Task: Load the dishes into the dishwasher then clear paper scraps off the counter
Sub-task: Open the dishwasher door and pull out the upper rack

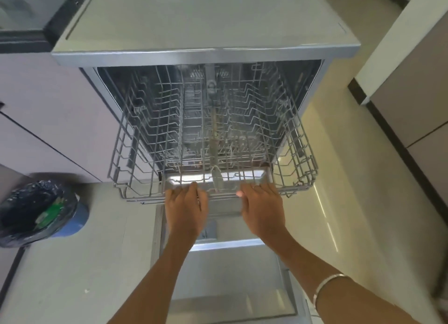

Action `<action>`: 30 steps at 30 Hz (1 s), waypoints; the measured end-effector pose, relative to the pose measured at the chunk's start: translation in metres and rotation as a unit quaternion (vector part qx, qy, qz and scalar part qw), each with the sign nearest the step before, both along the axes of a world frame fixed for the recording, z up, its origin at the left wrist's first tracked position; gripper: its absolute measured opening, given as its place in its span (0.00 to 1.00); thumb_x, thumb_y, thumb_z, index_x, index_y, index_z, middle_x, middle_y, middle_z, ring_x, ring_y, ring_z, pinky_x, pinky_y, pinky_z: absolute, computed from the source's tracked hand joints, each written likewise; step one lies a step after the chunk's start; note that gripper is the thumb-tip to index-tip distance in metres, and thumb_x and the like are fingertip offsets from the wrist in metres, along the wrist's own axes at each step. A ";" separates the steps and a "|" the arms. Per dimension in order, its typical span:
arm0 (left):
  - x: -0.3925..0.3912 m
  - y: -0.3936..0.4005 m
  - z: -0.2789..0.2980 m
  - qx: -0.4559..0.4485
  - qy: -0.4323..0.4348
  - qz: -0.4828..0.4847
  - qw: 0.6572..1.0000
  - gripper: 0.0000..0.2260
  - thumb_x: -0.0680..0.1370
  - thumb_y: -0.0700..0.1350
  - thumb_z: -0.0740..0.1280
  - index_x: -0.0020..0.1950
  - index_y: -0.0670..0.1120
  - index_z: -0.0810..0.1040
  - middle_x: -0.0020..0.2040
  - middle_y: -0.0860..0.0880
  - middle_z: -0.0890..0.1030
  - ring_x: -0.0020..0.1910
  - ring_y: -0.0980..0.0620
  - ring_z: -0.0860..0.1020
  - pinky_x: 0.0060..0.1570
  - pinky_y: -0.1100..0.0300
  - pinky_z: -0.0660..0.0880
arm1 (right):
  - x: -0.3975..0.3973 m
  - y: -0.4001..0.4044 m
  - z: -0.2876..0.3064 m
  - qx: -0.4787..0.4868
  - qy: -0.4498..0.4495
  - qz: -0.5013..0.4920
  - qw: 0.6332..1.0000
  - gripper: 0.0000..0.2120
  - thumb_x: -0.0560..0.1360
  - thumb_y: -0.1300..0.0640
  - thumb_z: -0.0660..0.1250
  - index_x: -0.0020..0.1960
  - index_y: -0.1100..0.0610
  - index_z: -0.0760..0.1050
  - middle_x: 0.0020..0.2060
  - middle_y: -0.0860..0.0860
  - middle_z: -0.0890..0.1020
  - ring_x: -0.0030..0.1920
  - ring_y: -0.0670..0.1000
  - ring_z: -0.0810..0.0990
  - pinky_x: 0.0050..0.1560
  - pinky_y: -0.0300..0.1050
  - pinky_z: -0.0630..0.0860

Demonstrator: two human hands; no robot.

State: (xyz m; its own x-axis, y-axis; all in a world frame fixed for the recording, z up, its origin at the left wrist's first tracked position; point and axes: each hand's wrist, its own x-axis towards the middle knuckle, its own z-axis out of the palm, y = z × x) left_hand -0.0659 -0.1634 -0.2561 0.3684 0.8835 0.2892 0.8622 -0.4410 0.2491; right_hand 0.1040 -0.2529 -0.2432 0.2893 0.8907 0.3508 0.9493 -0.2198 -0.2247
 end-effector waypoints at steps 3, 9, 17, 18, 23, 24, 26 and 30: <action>-0.007 -0.019 -0.003 -0.012 0.000 0.007 1.000 0.11 0.79 0.46 0.60 0.42 0.45 0.79 0.33 0.47 0.80 0.35 0.45 0.76 0.47 0.51 0.70 | -0.009 -0.018 -0.004 0.017 -0.006 -0.008 1.000 0.10 0.78 0.54 0.58 0.44 0.51 0.78 0.33 0.47 0.79 0.36 0.52 0.75 0.47 0.44 0.67; -0.021 -0.050 -0.001 -0.070 0.011 0.011 0.997 0.11 0.80 0.47 0.58 0.42 0.47 0.76 0.31 0.49 0.77 0.34 0.47 0.74 0.48 0.51 0.70 | -0.028 -0.048 -0.006 0.017 0.006 -0.021 1.000 0.10 0.78 0.56 0.58 0.43 0.53 0.78 0.34 0.47 0.78 0.37 0.52 0.73 0.48 0.43 0.65; -0.033 -0.086 -0.001 -0.067 -0.018 0.023 0.997 0.09 0.78 0.44 0.61 0.43 0.45 0.79 0.31 0.49 0.78 0.34 0.47 0.73 0.47 0.51 0.69 | -0.045 -0.085 -0.004 -0.029 0.038 -0.029 0.998 0.12 0.78 0.57 0.55 0.44 0.53 0.77 0.36 0.47 0.80 0.39 0.51 0.72 0.49 0.43 0.65; -0.036 -0.091 -0.002 -0.070 -0.021 0.026 0.997 0.09 0.78 0.44 0.60 0.44 0.45 0.79 0.32 0.49 0.79 0.34 0.48 0.74 0.48 0.51 0.69 | -0.047 -0.090 -0.005 -0.035 0.038 -0.030 0.998 0.13 0.78 0.57 0.55 0.44 0.53 0.78 0.37 0.48 0.80 0.38 0.51 0.72 0.49 0.43 0.65; -0.045 -0.118 -0.004 -0.065 -0.031 0.034 0.997 0.09 0.78 0.44 0.61 0.44 0.44 0.80 0.32 0.48 0.78 0.35 0.47 0.74 0.47 0.51 0.69 | -0.058 -0.115 -0.005 -0.029 0.042 -0.027 0.998 0.15 0.80 0.57 0.54 0.45 0.55 0.78 0.37 0.49 0.79 0.38 0.52 0.71 0.48 0.44 0.66; -0.047 -0.122 -0.004 -0.063 -0.034 0.037 0.997 0.10 0.78 0.44 0.60 0.43 0.43 0.80 0.31 0.48 0.78 0.34 0.47 0.73 0.47 0.51 0.69 | -0.060 -0.120 -0.005 -0.025 0.042 -0.028 0.998 0.14 0.80 0.58 0.55 0.45 0.55 0.78 0.37 0.49 0.79 0.38 0.52 0.70 0.48 0.44 0.66; -0.050 -0.130 -0.005 -0.062 -0.036 0.041 0.997 0.10 0.78 0.44 0.60 0.42 0.43 0.79 0.30 0.48 0.77 0.34 0.47 0.72 0.46 0.51 0.68 | -0.064 -0.126 -0.005 -0.023 0.044 -0.031 0.998 0.13 0.79 0.59 0.55 0.44 0.55 0.78 0.36 0.49 0.78 0.38 0.51 0.70 0.47 0.44 0.66; -0.057 -0.142 -0.004 -0.060 -0.028 0.043 0.997 0.10 0.78 0.43 0.59 0.39 0.44 0.76 0.29 0.48 0.75 0.33 0.47 0.71 0.44 0.51 0.67 | -0.071 -0.138 -0.004 -0.026 0.049 -0.037 0.998 0.12 0.79 0.59 0.56 0.44 0.55 0.77 0.36 0.49 0.78 0.37 0.52 0.69 0.46 0.45 0.66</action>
